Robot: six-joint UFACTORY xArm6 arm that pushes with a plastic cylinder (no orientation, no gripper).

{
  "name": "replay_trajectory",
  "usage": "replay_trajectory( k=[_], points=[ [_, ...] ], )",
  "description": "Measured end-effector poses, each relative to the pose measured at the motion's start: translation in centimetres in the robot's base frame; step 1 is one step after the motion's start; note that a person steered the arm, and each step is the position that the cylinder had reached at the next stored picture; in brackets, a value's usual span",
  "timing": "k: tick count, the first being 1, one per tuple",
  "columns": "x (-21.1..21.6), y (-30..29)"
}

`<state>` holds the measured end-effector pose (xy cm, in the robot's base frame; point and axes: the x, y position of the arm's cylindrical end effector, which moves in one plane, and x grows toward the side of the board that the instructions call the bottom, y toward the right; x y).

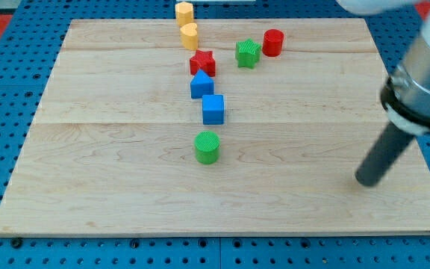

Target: Move your arm to the top right corner of the board

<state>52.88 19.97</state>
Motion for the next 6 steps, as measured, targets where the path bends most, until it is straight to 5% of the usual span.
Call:
replay_trajectory(
  k=[2,6],
  points=[
    [-8.7,1.2],
    [-33.6,5.8]
  ],
)
